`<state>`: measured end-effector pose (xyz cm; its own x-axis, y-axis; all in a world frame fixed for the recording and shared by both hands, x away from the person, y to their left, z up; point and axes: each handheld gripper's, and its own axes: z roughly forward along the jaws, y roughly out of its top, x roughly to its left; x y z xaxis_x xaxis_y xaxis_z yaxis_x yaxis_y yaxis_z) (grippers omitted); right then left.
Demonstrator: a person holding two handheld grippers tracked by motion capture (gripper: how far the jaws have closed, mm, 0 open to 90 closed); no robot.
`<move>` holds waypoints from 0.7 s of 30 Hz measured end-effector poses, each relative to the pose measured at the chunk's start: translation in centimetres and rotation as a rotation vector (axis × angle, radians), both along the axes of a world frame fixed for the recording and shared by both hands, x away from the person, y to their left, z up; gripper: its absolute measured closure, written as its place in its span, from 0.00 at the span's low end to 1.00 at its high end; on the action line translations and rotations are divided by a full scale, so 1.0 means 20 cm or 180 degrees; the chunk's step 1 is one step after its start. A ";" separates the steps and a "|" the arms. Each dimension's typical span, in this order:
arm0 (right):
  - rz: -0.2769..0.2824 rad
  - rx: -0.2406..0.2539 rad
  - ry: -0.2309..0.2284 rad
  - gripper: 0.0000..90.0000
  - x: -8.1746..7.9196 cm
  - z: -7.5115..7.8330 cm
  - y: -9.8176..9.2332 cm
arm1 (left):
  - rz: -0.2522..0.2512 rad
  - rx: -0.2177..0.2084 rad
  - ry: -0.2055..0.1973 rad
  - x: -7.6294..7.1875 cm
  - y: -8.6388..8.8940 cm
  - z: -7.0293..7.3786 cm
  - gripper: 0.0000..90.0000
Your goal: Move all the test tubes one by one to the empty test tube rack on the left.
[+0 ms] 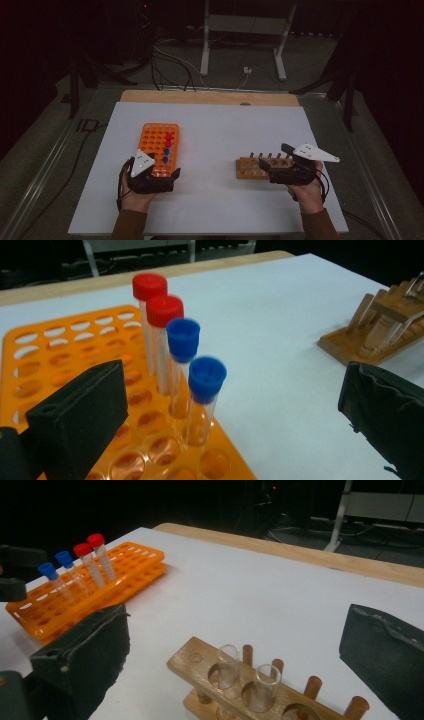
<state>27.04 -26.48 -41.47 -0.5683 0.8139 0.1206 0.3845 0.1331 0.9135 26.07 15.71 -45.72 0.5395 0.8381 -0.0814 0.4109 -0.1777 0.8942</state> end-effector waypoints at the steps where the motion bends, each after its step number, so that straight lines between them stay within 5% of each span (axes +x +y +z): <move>1: -0.0016 0.0003 0.0007 0.00 0.00 -0.01 -0.01 | 0.0001 -0.0006 -0.0025 0.00 0.00 0.01 0.00; 7: -0.0130 0.0048 0.0067 0.04 0.04 -0.04 -0.05 | 0.0049 -0.0081 -0.0276 -0.02 -0.01 0.07 0.00; 14: -0.0142 0.0013 0.0119 0.11 0.06 -0.08 -0.07 | -0.0001 -0.0313 -0.0348 -0.01 -0.03 0.12 0.01; 21: -0.0080 -0.0081 0.0138 0.47 0.08 -0.14 -0.09 | -0.0064 -0.0398 -0.0379 0.01 -0.09 0.15 0.00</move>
